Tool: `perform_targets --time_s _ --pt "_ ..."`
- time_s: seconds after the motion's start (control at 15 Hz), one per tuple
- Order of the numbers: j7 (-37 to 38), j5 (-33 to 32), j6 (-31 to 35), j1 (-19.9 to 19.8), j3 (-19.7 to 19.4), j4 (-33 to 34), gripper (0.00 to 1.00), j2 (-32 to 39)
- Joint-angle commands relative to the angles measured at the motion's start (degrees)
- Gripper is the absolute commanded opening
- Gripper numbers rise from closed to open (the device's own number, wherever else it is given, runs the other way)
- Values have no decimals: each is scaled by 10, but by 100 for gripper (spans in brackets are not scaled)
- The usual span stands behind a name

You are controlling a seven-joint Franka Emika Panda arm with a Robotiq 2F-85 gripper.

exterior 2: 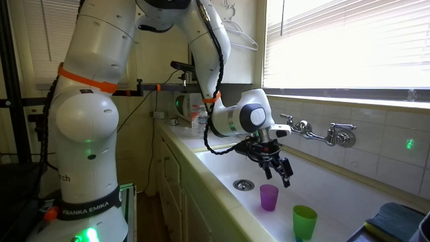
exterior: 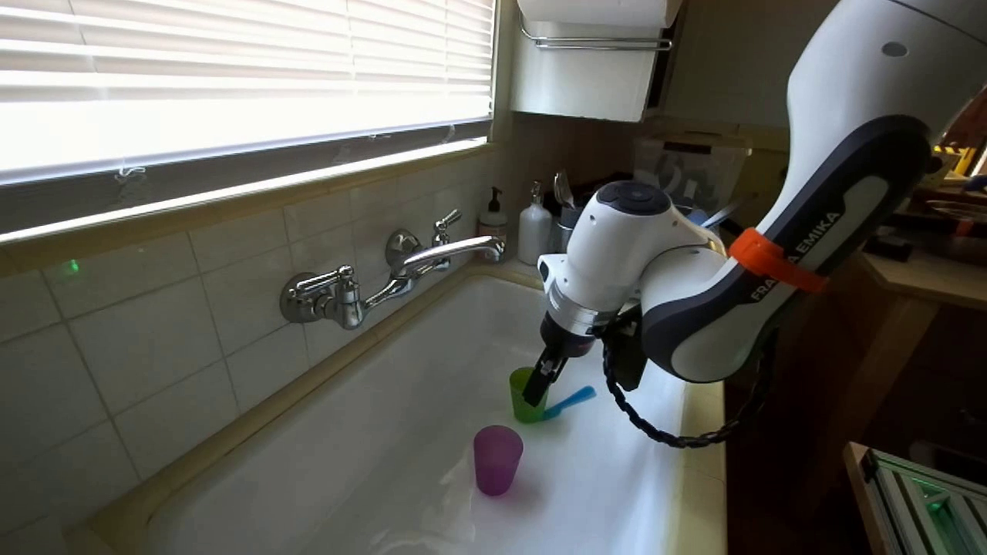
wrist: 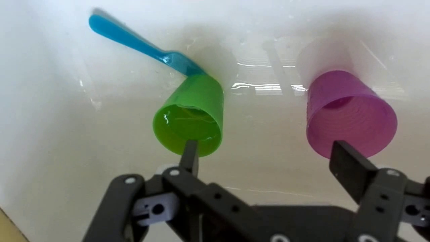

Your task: Pour the water that is in the purple cup into the green cup

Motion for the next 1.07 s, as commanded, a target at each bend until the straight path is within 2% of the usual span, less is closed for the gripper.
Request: perform_targets --time_s 0.0,0.8,0.87,1.0 --pt "34 -16 -16 26 -30 -43 100 -45" --pt "80 -89 -19 65 -102 -76 100 -99" --pt "53 -64 0 48 -83 -62 100 -76" --pt "54 -66 0 48 -84 -61 100 -78"
